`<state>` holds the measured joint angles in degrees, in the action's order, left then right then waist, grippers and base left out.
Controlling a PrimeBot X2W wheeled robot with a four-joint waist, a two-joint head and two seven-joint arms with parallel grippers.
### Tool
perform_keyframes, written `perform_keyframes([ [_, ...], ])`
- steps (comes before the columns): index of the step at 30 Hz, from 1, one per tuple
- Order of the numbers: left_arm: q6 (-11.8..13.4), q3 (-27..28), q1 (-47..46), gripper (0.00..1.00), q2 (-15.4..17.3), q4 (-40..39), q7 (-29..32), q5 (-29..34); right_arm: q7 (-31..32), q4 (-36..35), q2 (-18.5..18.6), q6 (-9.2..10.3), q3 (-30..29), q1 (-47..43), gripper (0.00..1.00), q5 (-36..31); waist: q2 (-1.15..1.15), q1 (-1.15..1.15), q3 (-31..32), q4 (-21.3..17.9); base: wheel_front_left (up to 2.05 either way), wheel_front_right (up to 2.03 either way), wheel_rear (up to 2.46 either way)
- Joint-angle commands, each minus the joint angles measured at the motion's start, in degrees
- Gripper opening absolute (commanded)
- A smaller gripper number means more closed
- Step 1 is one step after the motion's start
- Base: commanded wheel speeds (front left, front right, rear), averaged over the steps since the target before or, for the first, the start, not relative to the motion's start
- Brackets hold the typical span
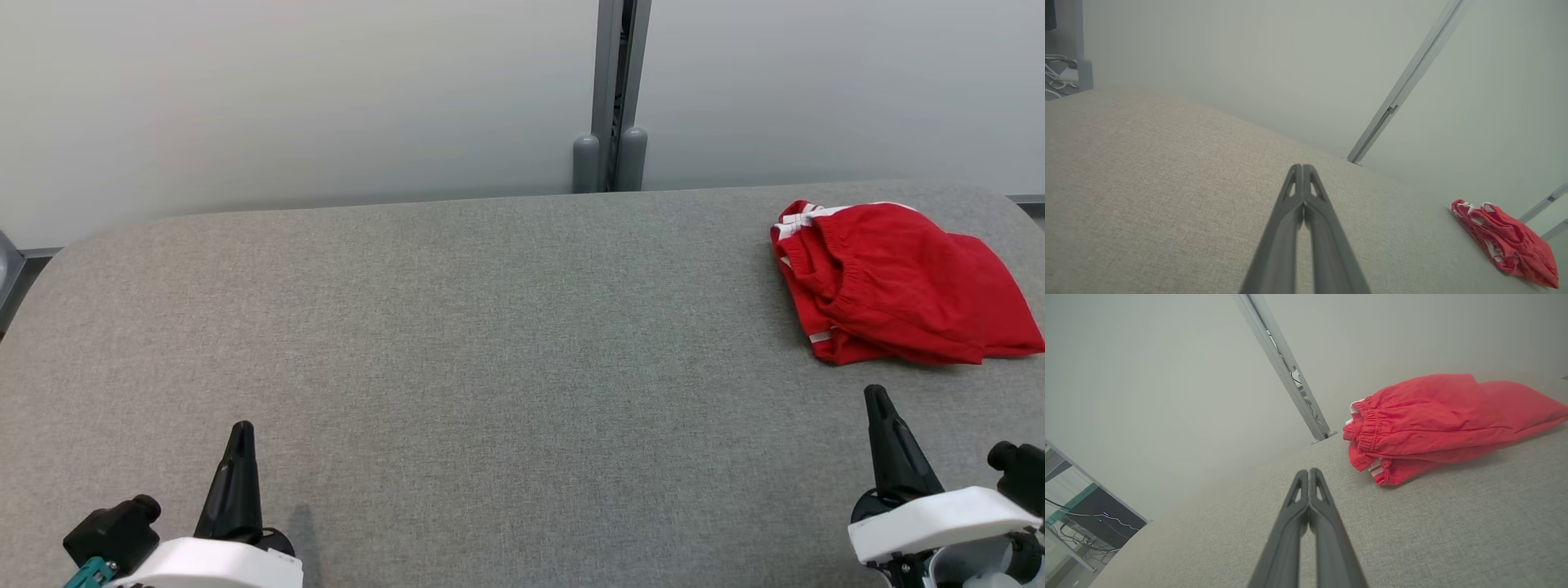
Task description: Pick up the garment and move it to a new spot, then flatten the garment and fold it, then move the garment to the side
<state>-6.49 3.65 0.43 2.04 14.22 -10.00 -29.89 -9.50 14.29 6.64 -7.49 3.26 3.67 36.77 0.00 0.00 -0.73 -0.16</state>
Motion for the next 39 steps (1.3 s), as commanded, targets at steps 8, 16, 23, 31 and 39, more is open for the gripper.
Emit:
perform_keyframes([
  [8, -0.2, 0.5, -3.1, 0.0, 0.5, 0.1, 1.9, -8.2, 2.2, 0.2, -0.1, 0.0, -1.8, 2.7, 0.0, 7.3, 0.0, 0.0, 0.0, 0.0, 0.0, 0.0, 0.0],
  [16, -0.3, 0.7, -4.3, 0.0, 0.6, 0.7, 3.5, -14.7, 4.1, 0.9, -0.5, 0.0, -3.0, 3.5, 0.0, 13.1, 0.0, 0.0, 0.0, 0.0, 0.0, 0.0, 0.0],
  [23, -0.4, 0.9, -5.3, 0.0, 0.6, 1.2, 4.8, -20.0, 5.6, 1.5, -0.9, 0.0, -4.0, 4.1, 0.0, 17.7, 0.0, 0.0, 0.1, 0.0, 0.0, 0.0, 0.0],
  [31, -0.5, 1.1, -6.1, 0.0, 0.7, 1.7, 6.0, -24.9, 7.0, 2.0, -1.2, 0.0, -4.9, 4.8, 0.0, 22.1, 0.0, 0.0, 0.1, 0.0, 0.0, 0.0, 0.0],
  [39, -0.6, 1.3, -7.0, 0.0, 0.7, 2.2, 7.3, -30.2, 8.5, 2.6, -1.5, -0.01, -5.9, 5.4, 0.0, 26.7, 0.0, 0.0, 0.1, 0.1, 0.0, 0.0, 0.0],
])
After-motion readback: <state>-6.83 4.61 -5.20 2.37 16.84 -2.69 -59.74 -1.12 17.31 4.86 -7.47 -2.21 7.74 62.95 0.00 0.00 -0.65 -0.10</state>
